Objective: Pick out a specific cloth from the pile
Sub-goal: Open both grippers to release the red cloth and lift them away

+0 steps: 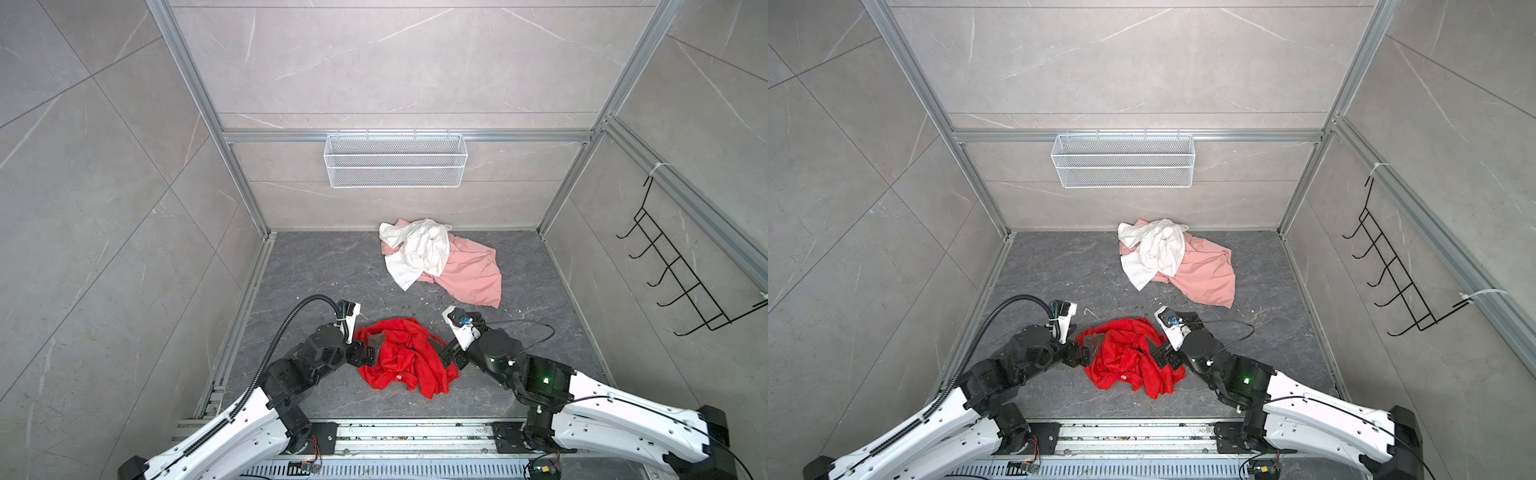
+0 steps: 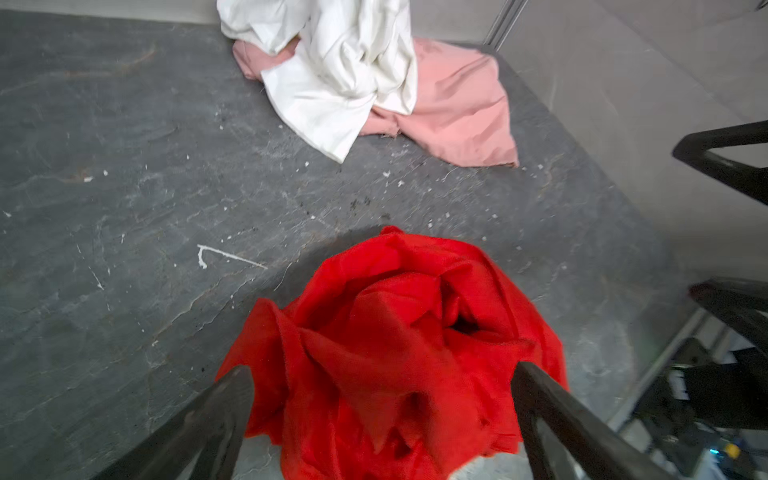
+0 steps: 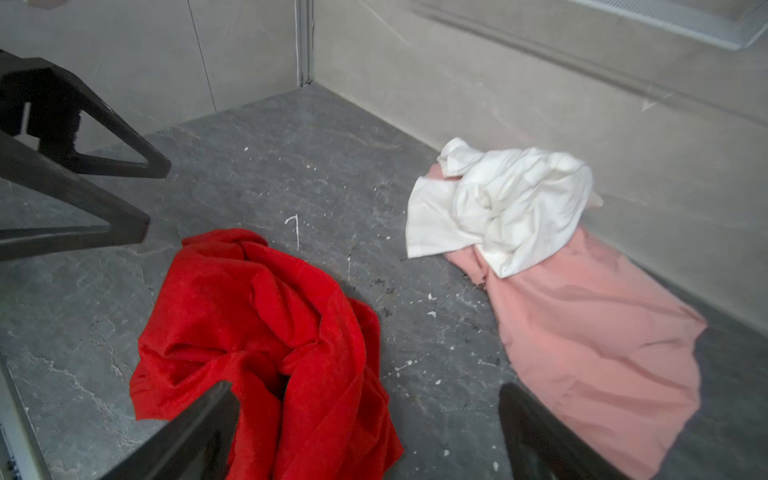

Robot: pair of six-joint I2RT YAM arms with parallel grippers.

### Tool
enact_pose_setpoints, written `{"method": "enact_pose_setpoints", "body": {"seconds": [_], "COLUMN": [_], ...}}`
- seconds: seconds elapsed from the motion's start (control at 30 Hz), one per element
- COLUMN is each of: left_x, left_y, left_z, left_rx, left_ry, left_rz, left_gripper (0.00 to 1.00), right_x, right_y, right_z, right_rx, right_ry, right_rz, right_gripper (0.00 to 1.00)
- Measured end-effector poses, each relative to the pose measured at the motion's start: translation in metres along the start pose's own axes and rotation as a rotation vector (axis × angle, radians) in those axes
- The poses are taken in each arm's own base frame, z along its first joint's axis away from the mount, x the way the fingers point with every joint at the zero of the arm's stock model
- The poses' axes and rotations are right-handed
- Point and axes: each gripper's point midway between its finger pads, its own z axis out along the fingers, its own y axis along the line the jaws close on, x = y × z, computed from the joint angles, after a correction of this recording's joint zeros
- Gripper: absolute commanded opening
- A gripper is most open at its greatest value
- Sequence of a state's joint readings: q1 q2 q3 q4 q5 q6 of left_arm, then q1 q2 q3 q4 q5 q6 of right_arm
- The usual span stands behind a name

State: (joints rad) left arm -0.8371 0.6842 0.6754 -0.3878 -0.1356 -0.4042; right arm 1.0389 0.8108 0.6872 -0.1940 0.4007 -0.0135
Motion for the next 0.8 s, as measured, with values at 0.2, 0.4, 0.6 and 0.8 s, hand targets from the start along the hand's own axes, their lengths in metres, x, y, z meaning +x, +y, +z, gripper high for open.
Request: {"method": "enact_pose_setpoints", "body": {"seconds": [0.2,0.4,0.6,0.8], "left_x": [-0.028,-0.019,0.043,0.056], "left_y": [0.012,0.185,0.281,0.320], "left_z": [-0.014,0.032,0.081,0.068], "left_rx": [-0.065,-0.552,-0.760,-0.750], "left_ry": [-0.048,-0.041,0.153,0.043], "left_rz": [0.030,-0.105,-0.015,-0.074], "left_gripper": [0.99,0.99,0.98,0.98], "right_x": [0.035,0.168,0.205,0.206], "right_y": [-0.086,-0.172,-0.221,-0.240], "right_z": [0.006,0.043,0.050,0.055], "right_rx": [0.258,0.553,0.687,0.755], "right_ry": [0.042,0.228,0.161,0.104], "right_rz": [0.089,0.196,0.264,0.312], "right_gripper": [1.00,1.00,0.99,1.00]}}
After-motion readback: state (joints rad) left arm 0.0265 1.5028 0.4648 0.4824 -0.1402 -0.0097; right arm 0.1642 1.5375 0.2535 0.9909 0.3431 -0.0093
